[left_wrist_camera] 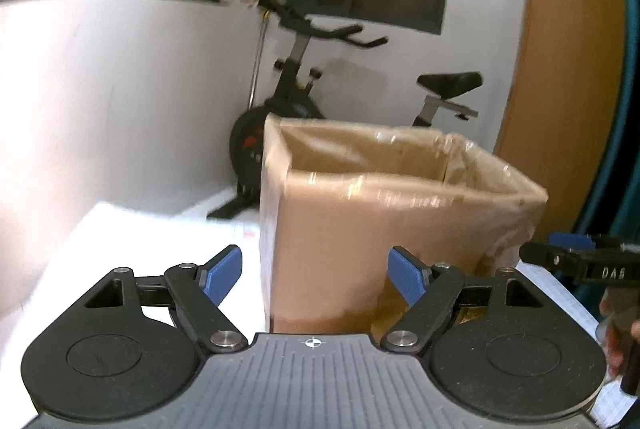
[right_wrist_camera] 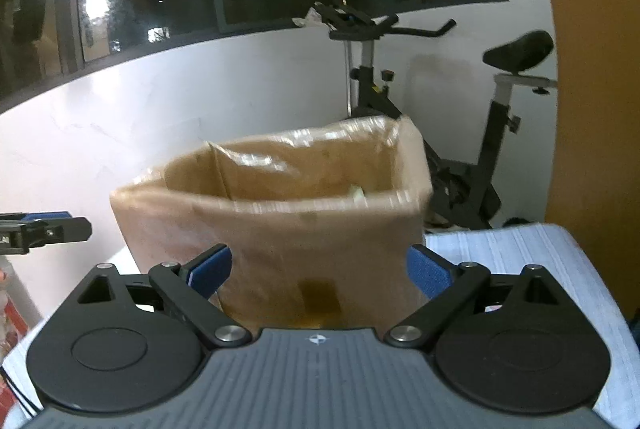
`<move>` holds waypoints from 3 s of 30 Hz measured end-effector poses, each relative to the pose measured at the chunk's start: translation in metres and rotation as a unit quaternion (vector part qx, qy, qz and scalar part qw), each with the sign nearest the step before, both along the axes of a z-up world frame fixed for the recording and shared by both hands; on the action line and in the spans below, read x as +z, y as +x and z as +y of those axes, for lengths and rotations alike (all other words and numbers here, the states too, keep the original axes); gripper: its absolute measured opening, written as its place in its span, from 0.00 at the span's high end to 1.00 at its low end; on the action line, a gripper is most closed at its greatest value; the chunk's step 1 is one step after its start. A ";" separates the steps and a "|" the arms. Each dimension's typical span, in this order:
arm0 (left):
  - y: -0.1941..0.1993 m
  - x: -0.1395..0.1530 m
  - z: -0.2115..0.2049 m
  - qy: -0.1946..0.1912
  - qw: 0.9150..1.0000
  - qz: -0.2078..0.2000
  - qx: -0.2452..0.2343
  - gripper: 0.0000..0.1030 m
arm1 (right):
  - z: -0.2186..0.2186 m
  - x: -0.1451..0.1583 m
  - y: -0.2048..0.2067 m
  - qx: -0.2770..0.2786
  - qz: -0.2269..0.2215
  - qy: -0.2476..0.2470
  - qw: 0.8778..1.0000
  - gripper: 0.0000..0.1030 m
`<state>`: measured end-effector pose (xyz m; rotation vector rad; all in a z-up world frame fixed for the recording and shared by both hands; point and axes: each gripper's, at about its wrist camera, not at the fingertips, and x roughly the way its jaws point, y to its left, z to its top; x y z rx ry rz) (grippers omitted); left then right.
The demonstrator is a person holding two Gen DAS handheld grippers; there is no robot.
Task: Organize snacks
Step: 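Move both grippers back to the remaining snacks, then grasp green-and-red corn chip bag with right gripper while left grasps blue-wrapped packet, then lift both held items and carry them over the box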
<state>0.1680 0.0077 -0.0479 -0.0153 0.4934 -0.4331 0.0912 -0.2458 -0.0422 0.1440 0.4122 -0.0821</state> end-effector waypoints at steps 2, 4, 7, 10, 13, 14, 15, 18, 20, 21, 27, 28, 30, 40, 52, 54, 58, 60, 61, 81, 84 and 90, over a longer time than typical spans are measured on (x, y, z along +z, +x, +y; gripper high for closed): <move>0.001 -0.011 0.000 -0.006 1.000 0.020 0.010 0.21 | 0.002 -0.013 -0.003 -0.004 0.013 -0.004 1.000 0.06; 0.003 -0.023 0.001 -0.010 0.999 0.041 0.019 0.21 | 0.005 -0.025 -0.002 -0.005 0.032 -0.005 0.999 0.06; 0.001 -0.036 0.003 -0.004 0.998 0.057 0.029 0.21 | 0.009 -0.044 0.000 0.003 0.057 -0.001 0.998 0.06; 0.000 -0.047 0.006 0.004 0.997 0.070 0.031 0.22 | 0.014 -0.063 0.006 0.009 0.085 0.001 0.996 0.06; 0.000 -0.060 0.008 0.020 0.996 0.082 0.033 0.22 | 0.018 -0.078 0.016 0.013 0.115 0.006 0.993 0.06; 0.001 -0.064 0.010 0.025 0.995 0.089 0.031 0.22 | 0.019 -0.083 0.018 0.010 0.121 0.002 0.993 0.06; -0.005 -0.071 0.009 0.031 0.994 0.097 0.028 0.22 | 0.021 -0.087 0.018 0.007 0.125 -0.002 0.992 0.06; -0.002 -0.083 0.009 0.046 0.992 0.116 0.024 0.21 | 0.023 -0.097 0.020 0.002 0.141 -0.004 0.990 0.06; 0.000 -0.089 0.009 0.047 0.991 0.125 0.025 0.21 | 0.025 -0.102 0.018 0.006 0.144 -0.004 0.990 0.11; 0.001 -0.092 0.010 0.045 0.990 0.130 0.027 0.22 | 0.025 -0.103 0.016 0.007 0.143 -0.006 0.990 0.16; 0.009 -0.113 0.015 0.028 0.979 0.193 0.052 0.51 | 0.023 -0.106 0.004 0.011 0.129 -0.007 0.992 0.24; 0.010 -0.116 0.018 0.014 0.977 0.206 0.057 0.51 | 0.022 -0.106 0.003 0.012 0.128 -0.007 0.992 0.25; 0.011 -0.118 0.024 -0.013 0.974 0.216 0.065 0.51 | 0.021 -0.106 0.002 0.012 0.127 -0.006 0.992 0.25; 0.028 -0.125 0.013 -0.030 0.968 0.232 0.086 0.51 | 0.023 -0.105 0.002 0.014 0.126 -0.004 0.992 0.25; 0.044 -0.138 -0.022 0.002 0.977 0.198 0.076 0.37 | 0.022 -0.106 0.002 0.016 0.124 -0.001 0.992 0.25; 0.044 -0.138 -0.023 -0.005 0.978 0.197 0.069 0.46 | 0.021 -0.107 0.002 0.015 0.123 0.001 0.992 0.25; 0.040 -0.139 -0.020 -0.010 0.981 0.187 0.055 0.62 | 0.020 -0.107 0.002 0.015 0.123 0.002 0.992 0.25; 0.033 -0.138 -0.013 -0.006 0.982 0.182 0.054 0.63 | 0.021 -0.107 0.002 0.015 0.122 0.002 0.992 0.25; 0.029 -0.138 -0.010 -0.006 0.982 0.182 0.056 0.63 | 0.021 -0.107 0.002 0.015 0.122 0.002 0.992 0.25; -0.029 -0.070 0.052 -0.040 0.988 0.115 0.094 0.63 | -0.006 -0.076 -0.041 -0.007 0.091 0.037 0.995 0.26; -0.033 -0.057 0.051 -0.044 0.990 0.098 0.087 0.63 | -0.013 -0.065 -0.051 -0.020 0.079 0.034 0.996 0.26; -0.040 -0.024 0.047 -0.052 0.995 0.048 0.074 0.63 | -0.024 -0.037 -0.073 -0.049 0.034 0.037 0.998 0.26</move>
